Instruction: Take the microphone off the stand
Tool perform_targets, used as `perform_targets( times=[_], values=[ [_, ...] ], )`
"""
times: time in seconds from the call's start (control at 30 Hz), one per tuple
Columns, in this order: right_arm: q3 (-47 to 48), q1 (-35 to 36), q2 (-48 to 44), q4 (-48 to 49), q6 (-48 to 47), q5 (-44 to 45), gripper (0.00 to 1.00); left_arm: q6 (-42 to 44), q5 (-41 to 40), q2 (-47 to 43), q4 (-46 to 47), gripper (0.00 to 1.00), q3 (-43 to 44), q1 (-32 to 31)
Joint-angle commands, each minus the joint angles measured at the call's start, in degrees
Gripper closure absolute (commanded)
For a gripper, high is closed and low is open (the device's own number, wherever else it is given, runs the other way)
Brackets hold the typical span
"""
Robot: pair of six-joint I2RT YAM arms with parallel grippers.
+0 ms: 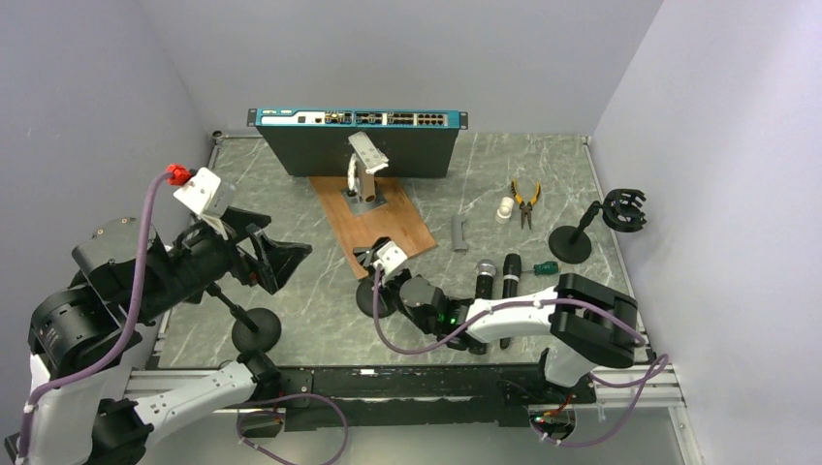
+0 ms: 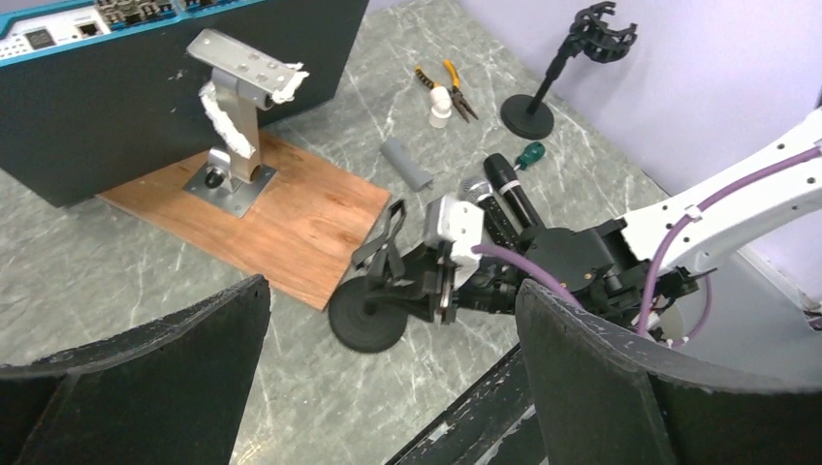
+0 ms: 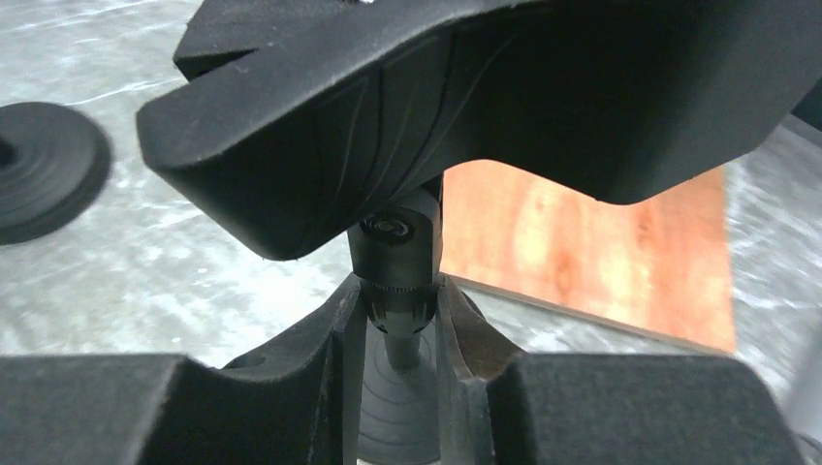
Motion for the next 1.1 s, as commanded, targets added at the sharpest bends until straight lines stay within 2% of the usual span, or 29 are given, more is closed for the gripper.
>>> perform_targets(
  times=[0.0,0.23,0.43,0.47,0.57,0.7,0.8,0.93,1.07],
  values=[
    [-1.60,-1.57,-5.85,-5.93,0.00,13.01,0.99,1.14,-5.17,-0.04,-2.61,0.01,2.61,-0.04],
    [-7.40,-5.86,-12.79,-10.70,5.42,13.04,0.92,1.95,-10.52,-4.12,1.99,0.00,5.35,-0.05],
    [-7.21,-6.27,-14.42,-12.48,4.45,15.75,0.78,1.16,-14.19,-3.02,-3.19,0.01,8.42,-0.10],
    [-6.78,-6.30,-14.58,-13.46,4.77,16.37,0.70,0.76,-14.29,-2.78,-4.17,0.00,8.65,-0.07],
    [-6.37,-6.23,-15.67,-15.10,6.71,16.18,0.34,-0.13,-12.82,-4.18,-3.98,0.00,6.61,-0.08],
    [-5.04,-5.43,-19.35,-19.43,9.17,14.62,0.06,-1.19,-11.84,-6.77,-1.60,0.00,3.27,-0.04],
    [-3.90,-5.09,-23.66,-24.53,10.10,13.49,0.00,-1.20,-11.77,-7.91,-0.42,0.01,1.73,-0.07],
    [-3.00,-4.77,-31.28,-31.79,11.45,10.85,0.00,-1.21,-11.26,-8.24,-0.03,0.00,1.03,-0.04],
    [-3.43,-4.64,-38.72,-34.39,9.79,3.20,0.00,-1.00,-11.25,-8.18,-0.51,0.01,1.22,-0.06]
  ],
)
